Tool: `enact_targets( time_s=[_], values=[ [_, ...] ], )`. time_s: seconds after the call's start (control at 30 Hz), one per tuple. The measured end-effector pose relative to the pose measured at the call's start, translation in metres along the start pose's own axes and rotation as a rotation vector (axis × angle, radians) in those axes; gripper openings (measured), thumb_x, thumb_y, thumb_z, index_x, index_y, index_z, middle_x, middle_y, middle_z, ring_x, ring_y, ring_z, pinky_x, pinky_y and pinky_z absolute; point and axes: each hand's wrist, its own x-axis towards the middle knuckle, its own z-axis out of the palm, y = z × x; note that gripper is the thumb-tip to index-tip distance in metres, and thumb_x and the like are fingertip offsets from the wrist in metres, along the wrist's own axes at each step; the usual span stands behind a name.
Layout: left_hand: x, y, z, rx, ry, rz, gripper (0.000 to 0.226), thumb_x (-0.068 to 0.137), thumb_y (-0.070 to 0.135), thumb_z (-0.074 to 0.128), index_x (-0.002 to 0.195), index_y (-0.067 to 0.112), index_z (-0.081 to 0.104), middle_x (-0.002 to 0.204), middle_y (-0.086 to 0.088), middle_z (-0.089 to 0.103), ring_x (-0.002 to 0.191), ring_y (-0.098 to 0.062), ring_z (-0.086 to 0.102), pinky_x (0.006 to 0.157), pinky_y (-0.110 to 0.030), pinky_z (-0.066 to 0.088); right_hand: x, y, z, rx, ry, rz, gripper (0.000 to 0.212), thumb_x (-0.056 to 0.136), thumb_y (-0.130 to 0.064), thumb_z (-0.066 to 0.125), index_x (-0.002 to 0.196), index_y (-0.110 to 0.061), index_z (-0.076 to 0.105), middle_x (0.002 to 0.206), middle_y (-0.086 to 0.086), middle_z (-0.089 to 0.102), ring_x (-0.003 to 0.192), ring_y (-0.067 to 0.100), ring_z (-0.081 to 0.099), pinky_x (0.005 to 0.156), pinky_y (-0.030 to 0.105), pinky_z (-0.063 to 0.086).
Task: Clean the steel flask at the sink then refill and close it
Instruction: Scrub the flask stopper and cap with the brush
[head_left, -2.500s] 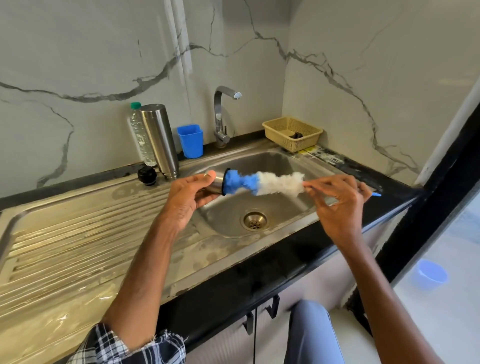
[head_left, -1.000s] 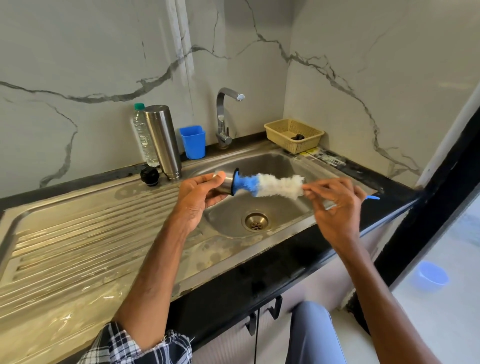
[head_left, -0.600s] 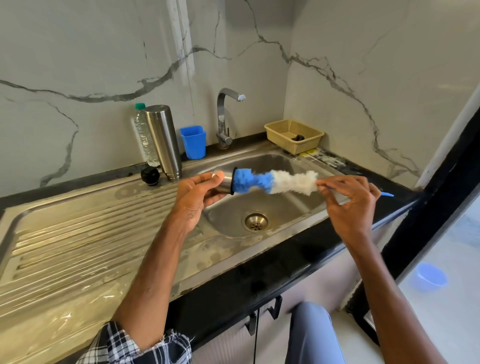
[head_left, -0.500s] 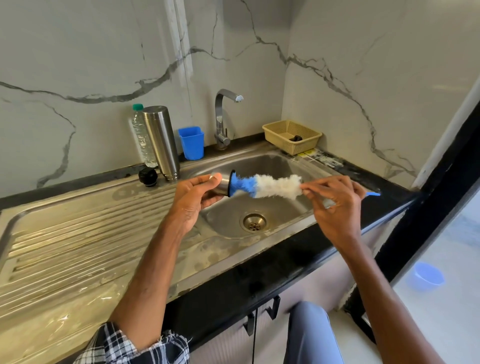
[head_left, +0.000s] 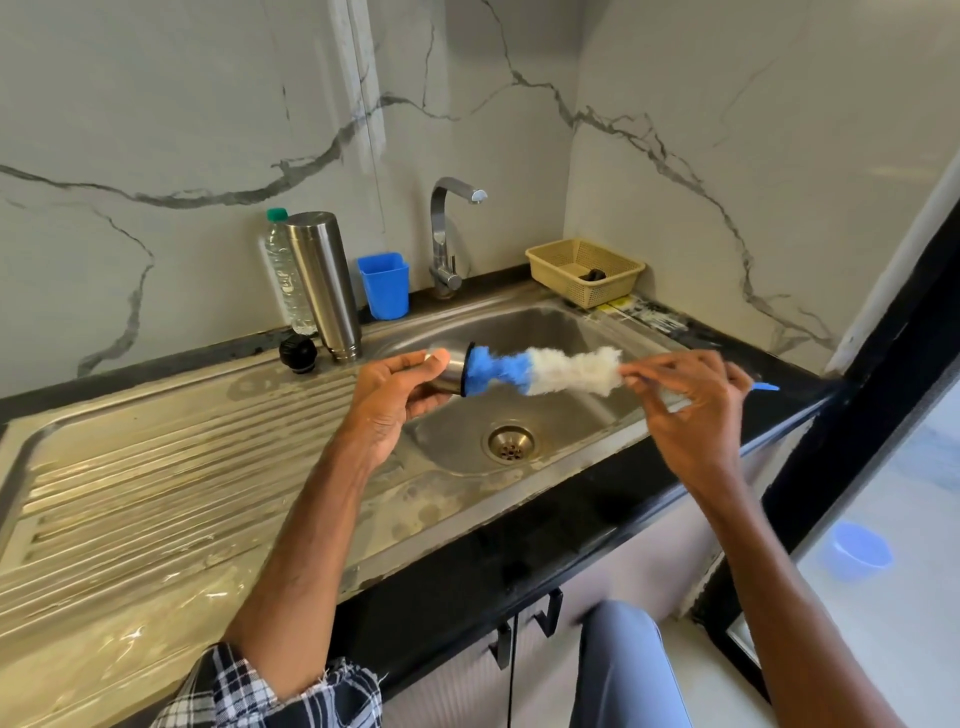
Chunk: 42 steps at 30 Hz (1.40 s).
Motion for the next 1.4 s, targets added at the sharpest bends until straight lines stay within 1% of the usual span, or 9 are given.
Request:
enact_targets(
  time_s=[0.07,0.2,0.3,0.43,0.67,0.83,1.03,1.23,1.4],
  values=[
    [-0.002,-0.002,0.003,-0.007,0.001,-0.002,0.026,0.086,0.014,0.077,0.107,0.0,0.072,0.108,-0.018,0.076,0.104,-0.031,0.074,0.093,-0.044,0.059,0.001,0.003,-0.002,0.026,0.041,0.086,0.025,0.083,-0.017,0.079,0.102,-0.032,0.073,0.102,-0.014,0.07,0.105,0.017,0.058,0.098,0.037,0.027],
    [0.001,-0.002,0.0,0.003,0.013,-0.006,0.025,0.085,0.015,0.078,0.106,0.001,0.073,0.105,-0.018,0.077,0.1,-0.03,0.075,0.093,-0.045,0.059,-0.005,-0.003,0.006,-0.005,-0.006,-0.014,0.019,0.083,-0.019,0.079,0.101,-0.024,0.078,0.101,-0.013,0.071,0.103,0.013,0.057,0.096,0.038,0.028],
    [-0.002,-0.002,0.003,-0.003,-0.002,-0.009,0.027,0.087,0.012,0.077,0.11,-0.002,0.071,0.107,-0.018,0.076,0.103,-0.031,0.074,0.092,-0.044,0.06,-0.004,0.004,-0.001,0.015,0.06,0.096,0.023,0.082,-0.016,0.08,0.102,-0.027,0.076,0.102,-0.011,0.072,0.105,0.017,0.057,0.098,0.033,0.026],
    [0.001,-0.001,0.0,0.006,0.0,-0.008,0.032,0.088,0.011,0.075,0.115,-0.005,0.069,0.108,-0.019,0.076,0.103,-0.031,0.074,0.091,-0.042,0.061,-0.01,-0.005,0.006,-0.015,-0.004,0.01,0.02,0.082,-0.016,0.079,0.101,-0.023,0.078,0.102,-0.012,0.071,0.103,0.014,0.056,0.095,0.037,0.028],
    [0.0,-0.004,0.001,0.026,-0.002,-0.01,0.036,0.088,0.013,0.076,0.118,-0.006,0.068,0.109,-0.02,0.075,0.104,-0.033,0.073,0.095,-0.045,0.059,-0.015,-0.004,0.004,0.005,-0.01,0.025,0.02,0.082,-0.016,0.079,0.101,-0.022,0.078,0.101,-0.012,0.07,0.103,0.014,0.056,0.094,0.035,0.026],
    [-0.002,-0.004,0.003,-0.01,0.014,-0.01,0.031,0.088,0.011,0.075,0.114,-0.004,0.069,0.109,-0.019,0.075,0.106,-0.031,0.073,0.091,-0.041,0.061,-0.015,-0.005,0.007,0.034,0.003,0.115,0.022,0.082,-0.016,0.079,0.101,-0.027,0.076,0.102,-0.012,0.071,0.106,0.015,0.056,0.099,0.021,0.021],
    [-0.002,0.0,0.005,-0.063,0.028,-0.002,0.033,0.085,0.01,0.077,0.115,-0.001,0.068,0.109,-0.017,0.076,0.104,-0.028,0.074,0.089,-0.038,0.061,-0.01,-0.005,0.006,0.056,0.008,0.162,0.02,0.083,-0.017,0.079,0.101,-0.024,0.078,0.101,-0.012,0.072,0.104,0.015,0.057,0.097,0.019,0.02],
    [0.002,0.002,-0.002,-0.076,0.037,0.035,0.051,0.084,0.008,0.078,0.13,-0.002,0.06,0.115,-0.017,0.074,0.106,-0.028,0.073,0.084,-0.035,0.062,-0.008,-0.006,0.005,0.028,-0.018,0.177,0.022,0.083,-0.015,0.079,0.102,-0.027,0.076,0.099,-0.016,0.07,0.104,0.014,0.057,0.095,0.023,0.022],
    [0.001,-0.001,-0.002,-0.057,0.012,0.018,0.055,0.083,0.005,0.078,0.134,-0.001,0.057,0.118,-0.017,0.073,0.106,-0.028,0.073,0.089,-0.04,0.061,-0.008,-0.016,0.01,-0.025,-0.132,0.143,0.019,0.086,-0.014,0.076,0.101,-0.025,0.075,0.1,-0.02,0.067,0.104,0.012,0.054,0.093,0.039,0.025]
  ],
)
